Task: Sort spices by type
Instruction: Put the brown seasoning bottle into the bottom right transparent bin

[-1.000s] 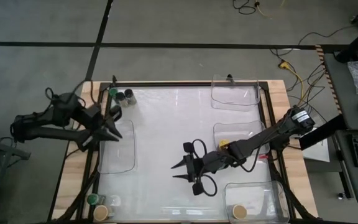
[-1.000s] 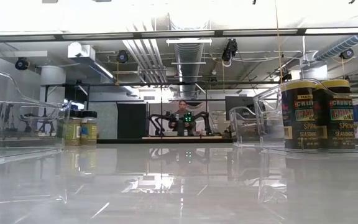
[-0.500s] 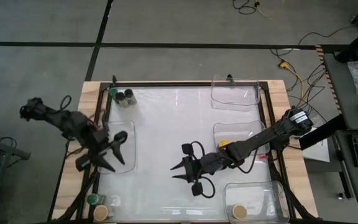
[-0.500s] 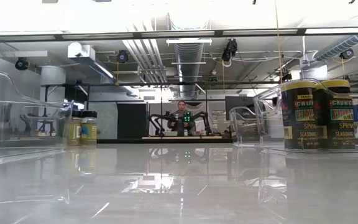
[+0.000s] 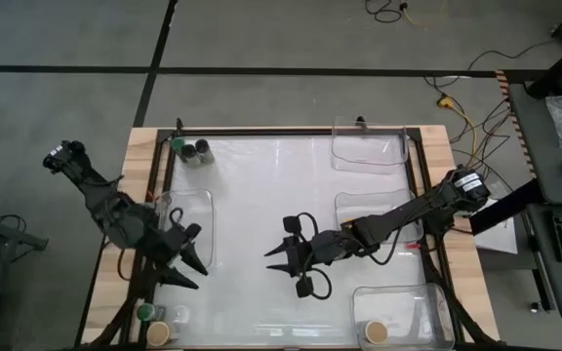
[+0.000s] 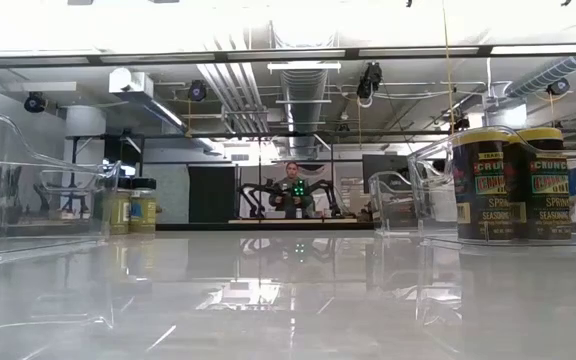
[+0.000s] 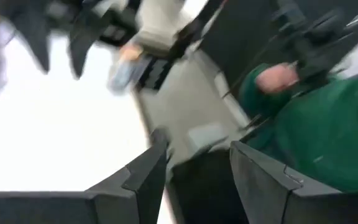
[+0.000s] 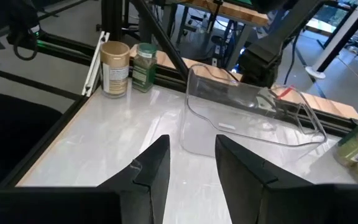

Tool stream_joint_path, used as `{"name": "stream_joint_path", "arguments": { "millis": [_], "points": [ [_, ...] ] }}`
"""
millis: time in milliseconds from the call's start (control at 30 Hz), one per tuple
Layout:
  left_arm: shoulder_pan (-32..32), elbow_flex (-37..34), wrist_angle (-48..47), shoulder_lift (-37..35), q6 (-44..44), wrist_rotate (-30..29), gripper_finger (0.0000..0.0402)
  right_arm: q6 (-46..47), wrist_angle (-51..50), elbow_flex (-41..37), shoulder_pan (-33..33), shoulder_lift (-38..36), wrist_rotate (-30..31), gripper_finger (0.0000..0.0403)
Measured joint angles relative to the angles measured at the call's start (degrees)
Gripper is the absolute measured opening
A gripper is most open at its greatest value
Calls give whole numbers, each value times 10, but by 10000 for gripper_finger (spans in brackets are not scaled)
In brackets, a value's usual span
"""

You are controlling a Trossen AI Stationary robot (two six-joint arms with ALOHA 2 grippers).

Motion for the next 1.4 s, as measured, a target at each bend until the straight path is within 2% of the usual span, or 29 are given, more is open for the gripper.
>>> {"name": "stream_joint_path", "arguments": {
  "millis": [200,333,533,700,933,1133,1233,1300,1400],
  "points": [
    [-38,79,-173,68,-101,-57,163,0,0,0,0,0,0,135],
    [-53,125,-239,116,-161,-58,163,0,0,0,0,0,0,143],
    [-73,188,-416,198,-289,-36,163,0,0,0,0,0,0,155],
    [-92,227,-435,268,-339,21,163,0,0,0,-2,0,0,162],
    [-116,302,-443,362,-354,36,169,4,0,0,-7,0,0,162],
    [-137,378,-520,446,-383,76,217,15,-3,0,-7,0,0,154],
    [-146,417,-559,486,-392,124,246,15,-5,0,-7,0,0,151],
    [-157,440,-561,511,-376,151,259,15,-5,0,-7,0,0,151],
    [-176,476,-563,543,-334,152,267,15,-5,0,-7,0,-1,155]
  ]
}}
